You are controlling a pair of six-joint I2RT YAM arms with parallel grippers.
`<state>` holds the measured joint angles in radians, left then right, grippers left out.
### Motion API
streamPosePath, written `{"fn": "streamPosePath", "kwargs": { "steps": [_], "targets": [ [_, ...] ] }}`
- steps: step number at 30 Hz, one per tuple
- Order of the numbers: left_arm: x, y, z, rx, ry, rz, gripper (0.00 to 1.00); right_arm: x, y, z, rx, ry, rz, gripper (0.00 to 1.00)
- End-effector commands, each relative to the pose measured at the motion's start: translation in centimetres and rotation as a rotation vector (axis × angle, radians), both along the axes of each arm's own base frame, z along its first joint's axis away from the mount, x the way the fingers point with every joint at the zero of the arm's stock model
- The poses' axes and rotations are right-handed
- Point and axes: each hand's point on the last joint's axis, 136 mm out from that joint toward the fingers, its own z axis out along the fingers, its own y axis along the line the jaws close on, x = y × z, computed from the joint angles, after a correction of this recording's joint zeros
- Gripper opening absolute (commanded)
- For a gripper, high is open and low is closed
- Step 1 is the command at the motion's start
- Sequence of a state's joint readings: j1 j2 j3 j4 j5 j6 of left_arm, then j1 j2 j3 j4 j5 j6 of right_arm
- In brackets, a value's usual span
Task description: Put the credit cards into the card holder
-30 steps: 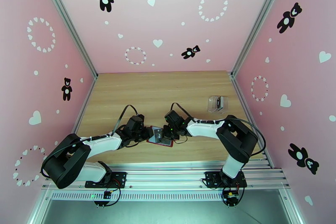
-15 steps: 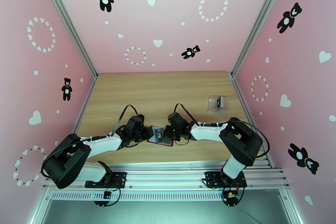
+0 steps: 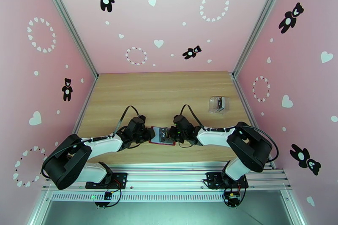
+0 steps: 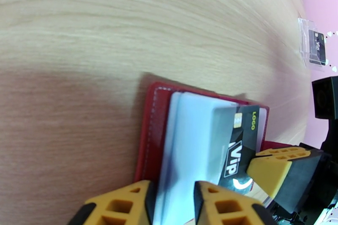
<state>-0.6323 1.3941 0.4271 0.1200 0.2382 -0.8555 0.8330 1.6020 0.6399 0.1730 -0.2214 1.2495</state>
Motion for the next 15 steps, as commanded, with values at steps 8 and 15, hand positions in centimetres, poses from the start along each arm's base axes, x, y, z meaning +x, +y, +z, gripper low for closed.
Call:
{"fn": "streamPosePath", "kwargs": {
  "steps": [8,15],
  "targets": [
    [-1.7,0.0,-1.5,0.032,0.058,-0.019,0.32,-0.1,-1.4,-2.2,-0.074,0.013,-0.061,0.0],
    [-1.7,-0.1,-1.5,0.036,0.057,-0.023,0.32,-0.6,-0.1,-2.4,-0.078,0.022,-0.009,0.0]
  ]
}}
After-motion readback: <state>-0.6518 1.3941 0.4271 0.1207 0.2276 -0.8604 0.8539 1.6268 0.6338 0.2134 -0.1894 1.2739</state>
